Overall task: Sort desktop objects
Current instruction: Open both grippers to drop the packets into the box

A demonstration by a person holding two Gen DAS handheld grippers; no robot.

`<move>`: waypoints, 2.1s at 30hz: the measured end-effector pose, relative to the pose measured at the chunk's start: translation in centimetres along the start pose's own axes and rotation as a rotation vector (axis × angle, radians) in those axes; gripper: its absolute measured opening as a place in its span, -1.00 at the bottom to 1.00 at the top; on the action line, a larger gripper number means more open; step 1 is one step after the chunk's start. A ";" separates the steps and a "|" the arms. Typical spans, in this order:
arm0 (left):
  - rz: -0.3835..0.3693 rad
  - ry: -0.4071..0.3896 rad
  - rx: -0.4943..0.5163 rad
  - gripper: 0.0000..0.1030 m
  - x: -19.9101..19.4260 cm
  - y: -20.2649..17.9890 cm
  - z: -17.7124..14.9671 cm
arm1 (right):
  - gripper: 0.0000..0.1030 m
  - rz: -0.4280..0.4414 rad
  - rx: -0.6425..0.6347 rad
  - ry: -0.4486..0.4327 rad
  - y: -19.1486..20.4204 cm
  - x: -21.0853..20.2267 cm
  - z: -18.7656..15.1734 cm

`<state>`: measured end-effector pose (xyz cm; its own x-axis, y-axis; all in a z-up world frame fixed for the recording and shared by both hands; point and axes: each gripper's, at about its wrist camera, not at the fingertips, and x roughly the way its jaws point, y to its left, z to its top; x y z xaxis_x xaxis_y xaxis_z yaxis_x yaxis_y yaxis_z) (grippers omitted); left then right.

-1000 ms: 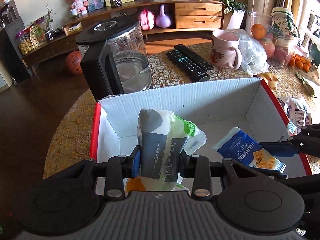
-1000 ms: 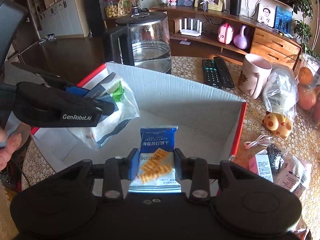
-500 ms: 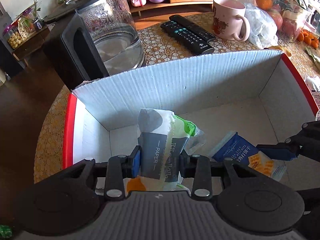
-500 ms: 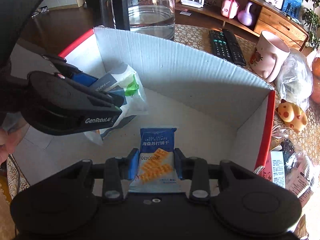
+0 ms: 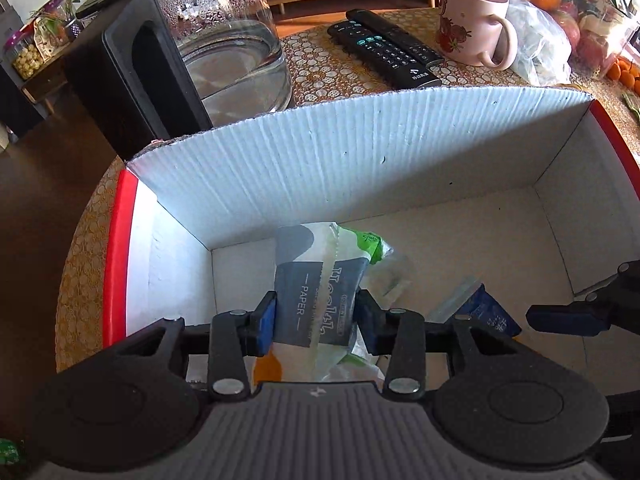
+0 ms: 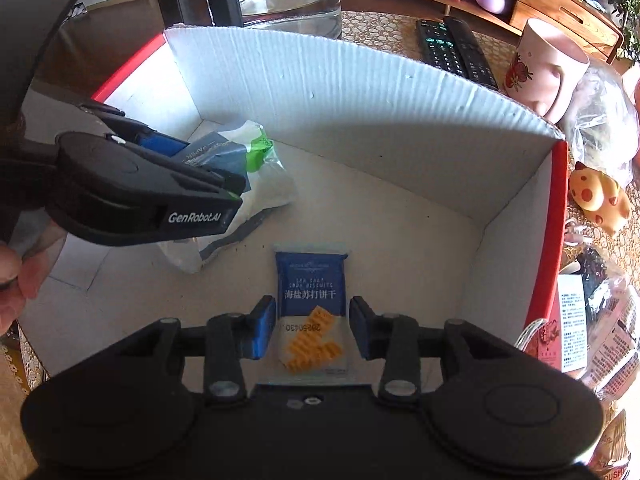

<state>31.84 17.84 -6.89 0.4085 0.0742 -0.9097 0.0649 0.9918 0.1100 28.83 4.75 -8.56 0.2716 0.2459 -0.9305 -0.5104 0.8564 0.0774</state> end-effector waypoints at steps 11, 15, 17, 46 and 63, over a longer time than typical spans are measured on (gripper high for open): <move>-0.010 -0.039 -0.009 0.21 -1.4 -0.3 0.1 | 0.30 0.006 -0.040 -0.066 0.5 -2.0 -0.1; -0.006 -0.053 -0.002 0.24 -2.3 -0.7 0.1 | 0.36 0.014 -0.042 -0.084 0.5 -2.9 -0.6; -0.010 -0.059 -0.002 0.25 -2.9 -0.9 0.0 | 0.38 0.018 -0.039 -0.092 0.4 -3.3 -0.9; 0.015 -0.158 -0.008 0.46 -11.9 -3.5 -3.2 | 0.72 0.101 -0.024 -0.268 -0.8 -13.9 -6.2; -0.036 -0.206 -0.019 0.90 -15.4 -6.0 -6.5 | 0.81 0.068 0.016 -0.367 -6.8 -20.3 -12.8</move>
<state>19.23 11.41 3.84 0.5842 0.0179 -0.8114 0.0665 0.9953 0.0698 16.38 -11.89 5.23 0.5131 0.4465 -0.7331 -0.5253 0.8388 0.1433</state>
